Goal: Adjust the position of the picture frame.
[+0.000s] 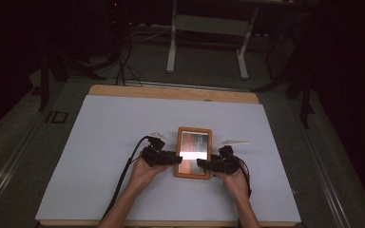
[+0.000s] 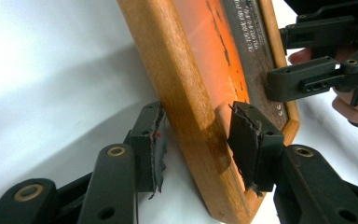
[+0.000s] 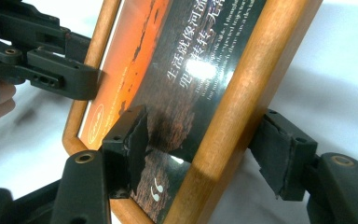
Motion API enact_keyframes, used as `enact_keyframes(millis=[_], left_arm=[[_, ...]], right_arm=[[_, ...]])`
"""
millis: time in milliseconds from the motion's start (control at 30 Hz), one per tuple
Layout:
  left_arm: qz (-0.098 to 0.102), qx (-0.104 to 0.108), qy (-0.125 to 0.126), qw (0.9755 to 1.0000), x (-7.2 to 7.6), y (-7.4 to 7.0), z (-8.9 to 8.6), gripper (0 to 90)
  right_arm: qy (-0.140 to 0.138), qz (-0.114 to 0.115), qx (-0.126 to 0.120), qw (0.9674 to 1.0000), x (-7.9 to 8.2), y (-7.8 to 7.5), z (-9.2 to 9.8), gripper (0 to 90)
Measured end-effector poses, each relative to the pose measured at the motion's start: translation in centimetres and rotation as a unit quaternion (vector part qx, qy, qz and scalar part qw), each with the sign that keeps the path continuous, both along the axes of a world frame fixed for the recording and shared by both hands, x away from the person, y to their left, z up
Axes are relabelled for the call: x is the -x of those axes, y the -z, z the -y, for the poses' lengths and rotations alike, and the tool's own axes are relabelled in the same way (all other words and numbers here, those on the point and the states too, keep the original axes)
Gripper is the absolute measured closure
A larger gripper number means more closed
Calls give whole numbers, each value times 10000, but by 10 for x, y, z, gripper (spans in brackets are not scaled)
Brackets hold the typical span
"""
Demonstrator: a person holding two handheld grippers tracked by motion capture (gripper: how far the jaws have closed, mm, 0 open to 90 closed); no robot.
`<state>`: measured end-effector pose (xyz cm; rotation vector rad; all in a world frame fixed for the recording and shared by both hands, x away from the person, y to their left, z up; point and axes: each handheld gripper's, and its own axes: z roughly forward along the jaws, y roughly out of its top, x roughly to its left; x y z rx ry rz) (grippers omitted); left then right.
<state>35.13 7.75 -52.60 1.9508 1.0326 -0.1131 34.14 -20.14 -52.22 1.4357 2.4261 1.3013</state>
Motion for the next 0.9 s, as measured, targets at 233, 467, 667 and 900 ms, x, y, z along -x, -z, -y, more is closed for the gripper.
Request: enact_keyframes(millis=[233, 467, 667, 900], left_arm=[[87, -30, -264, 9996, 17, -5, -22, 592], [-67, 112, -506, 9986, 27, -1, -43, 597], [-85, 97, -572, 9983, 32, -1, -53, 597], [-276, 157, -606, 9977, 27, 6, -52, 568]], right_arm=[[-295, -64, -118, 9995, 3, -3, -24, 398], [-431, -199, -288, 9985, -1, -1, -42, 409], [-474, -244, -336, 9980, 1, 1, -53, 408], [-405, -364, -282, 9981, -1, 5, -54, 389]])
